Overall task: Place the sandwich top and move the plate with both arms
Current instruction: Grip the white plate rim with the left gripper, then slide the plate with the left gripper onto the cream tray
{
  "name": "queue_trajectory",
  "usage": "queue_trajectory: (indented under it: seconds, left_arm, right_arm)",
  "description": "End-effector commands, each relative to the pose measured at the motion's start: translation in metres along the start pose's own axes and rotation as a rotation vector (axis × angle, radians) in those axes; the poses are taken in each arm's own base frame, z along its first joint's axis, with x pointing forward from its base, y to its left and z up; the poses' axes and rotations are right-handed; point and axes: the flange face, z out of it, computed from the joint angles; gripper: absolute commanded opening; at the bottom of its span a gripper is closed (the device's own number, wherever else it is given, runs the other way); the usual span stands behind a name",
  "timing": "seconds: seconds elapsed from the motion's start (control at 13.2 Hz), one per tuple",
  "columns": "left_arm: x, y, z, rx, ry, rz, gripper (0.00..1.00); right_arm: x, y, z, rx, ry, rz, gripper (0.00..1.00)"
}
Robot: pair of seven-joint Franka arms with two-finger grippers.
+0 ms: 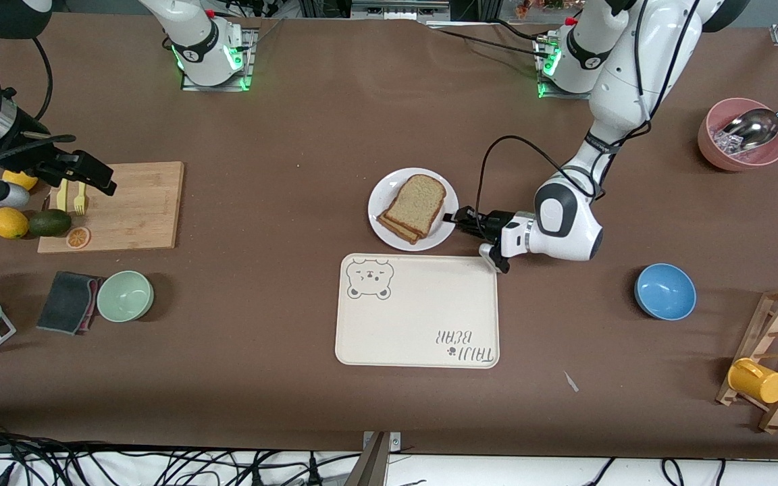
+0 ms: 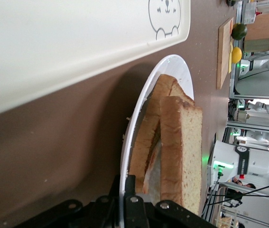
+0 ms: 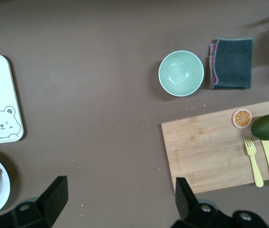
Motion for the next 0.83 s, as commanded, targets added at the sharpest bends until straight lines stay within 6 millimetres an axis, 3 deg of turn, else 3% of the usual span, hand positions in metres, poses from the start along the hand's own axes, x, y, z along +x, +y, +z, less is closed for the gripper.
queue_trajectory:
  seconds: [0.0, 0.15, 0.3, 0.45, 0.6, 0.75]
  left_arm:
    - [0.008, 0.034, -0.025, -0.056, 0.03, -0.03, 0.0]
    - [0.02, 0.045, -0.039, -0.085, 0.036, -0.04, 0.0]
    - [0.049, 0.058, -0.07, -0.072, 0.088, -0.031, 0.0]
    - [0.081, 0.065, -0.085, -0.072, 0.129, -0.057, 0.0]
    - [0.103, 0.06, -0.095, -0.074, 0.159, -0.09, 0.0]
    - [0.121, 0.042, -0.103, -0.067, 0.192, -0.115, 0.0]
  right_arm:
    - [0.003, 0.0, 0.002, 0.014, -0.018, -0.014, 1.0]
    - [0.004, 0.0, 0.004, 0.015, -0.023, -0.014, 1.0]
    - [0.003, -0.001, 0.006, 0.014, -0.027, -0.012, 1.0]
    - [0.004, -0.001, 0.008, 0.013, -0.032, -0.014, 1.0]
    - [0.004, -0.001, 0.008, 0.012, -0.036, -0.015, 1.0]
    - [0.003, -0.001, 0.009, 0.011, -0.041, -0.015, 1.0]
